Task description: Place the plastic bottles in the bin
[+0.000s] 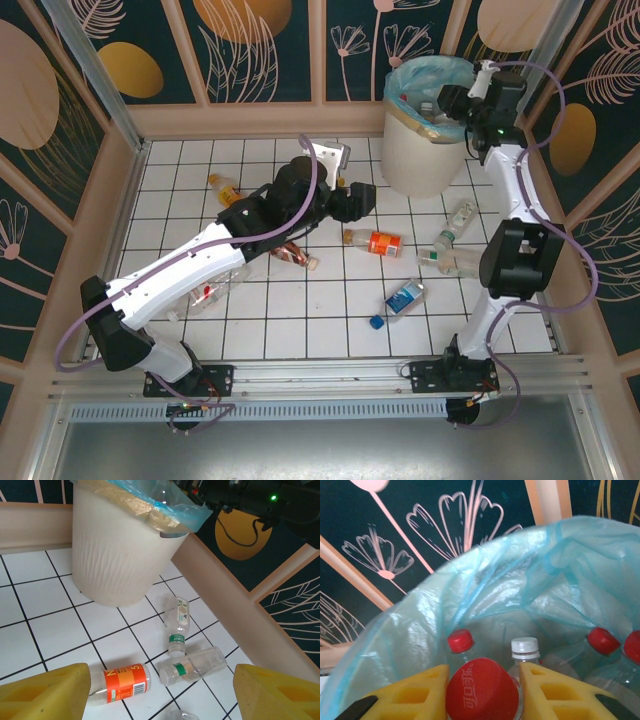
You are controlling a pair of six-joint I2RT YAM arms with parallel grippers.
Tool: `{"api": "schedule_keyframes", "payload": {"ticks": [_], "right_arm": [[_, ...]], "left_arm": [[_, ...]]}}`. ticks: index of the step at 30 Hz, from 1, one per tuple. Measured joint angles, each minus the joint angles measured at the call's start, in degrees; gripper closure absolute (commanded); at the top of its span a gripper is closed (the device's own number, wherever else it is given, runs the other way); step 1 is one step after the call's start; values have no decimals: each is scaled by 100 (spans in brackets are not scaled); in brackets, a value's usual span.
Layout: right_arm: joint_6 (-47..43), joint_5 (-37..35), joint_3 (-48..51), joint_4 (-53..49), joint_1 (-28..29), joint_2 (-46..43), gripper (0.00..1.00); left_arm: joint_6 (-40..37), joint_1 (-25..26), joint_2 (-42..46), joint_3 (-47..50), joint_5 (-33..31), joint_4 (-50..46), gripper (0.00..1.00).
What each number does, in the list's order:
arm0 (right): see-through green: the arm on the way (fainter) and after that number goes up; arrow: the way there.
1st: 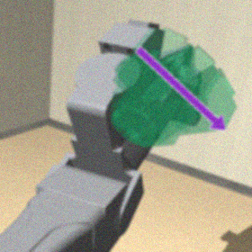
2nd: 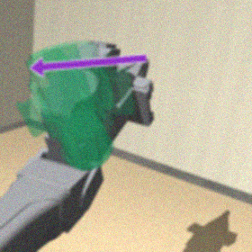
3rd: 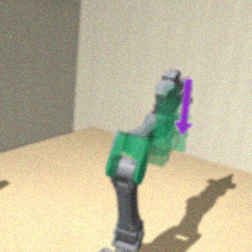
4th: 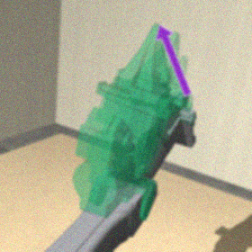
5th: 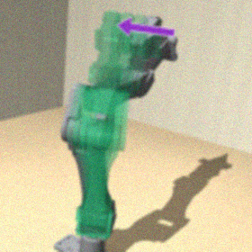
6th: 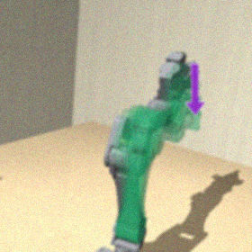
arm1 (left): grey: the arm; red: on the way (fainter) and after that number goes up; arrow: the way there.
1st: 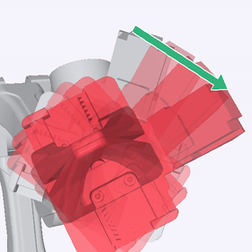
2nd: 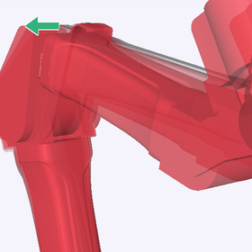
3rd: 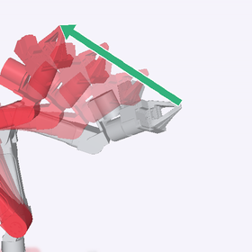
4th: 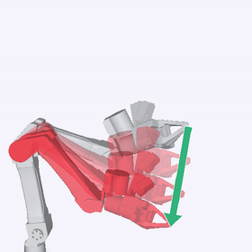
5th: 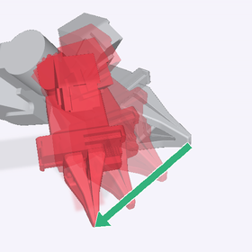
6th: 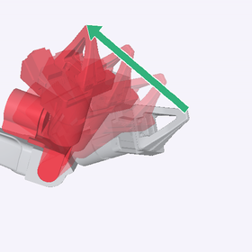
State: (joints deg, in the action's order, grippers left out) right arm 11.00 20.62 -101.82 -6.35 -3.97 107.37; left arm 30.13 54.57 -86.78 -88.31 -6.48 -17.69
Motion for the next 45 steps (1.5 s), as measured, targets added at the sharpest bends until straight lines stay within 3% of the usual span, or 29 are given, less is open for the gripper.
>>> {"api": "schedule_keyframes", "payload": {"ticks": [5, 12, 24, 32, 40, 45], "right_arm": [[-173, -105, -280, -122, 0, 221, 60], [-247, -173, -400, -380, 22, 232, 39], [-236, -433, -990, -1198, 391, 238, 35], [-562, -732, -1567, -1615, 719, 262, 50], [-874, -1117, -3987, -2914, 702, 1626, 65], [-966, -1241, -3919, -3523, 702, 1921, 70]], "left_arm": [[0, 0, 0, 0, -15, 11, 24], [-4, 0, 0, 0, -17, 59, 24], [-9, 0, 7, 0, -70, 76, 24], [-9, 0, 105, 48, -168, 103, 24], [-9, 0, 214, 186, -282, 114, 24], [-9, 0, 313, 337, -304, 120, 23]]}}
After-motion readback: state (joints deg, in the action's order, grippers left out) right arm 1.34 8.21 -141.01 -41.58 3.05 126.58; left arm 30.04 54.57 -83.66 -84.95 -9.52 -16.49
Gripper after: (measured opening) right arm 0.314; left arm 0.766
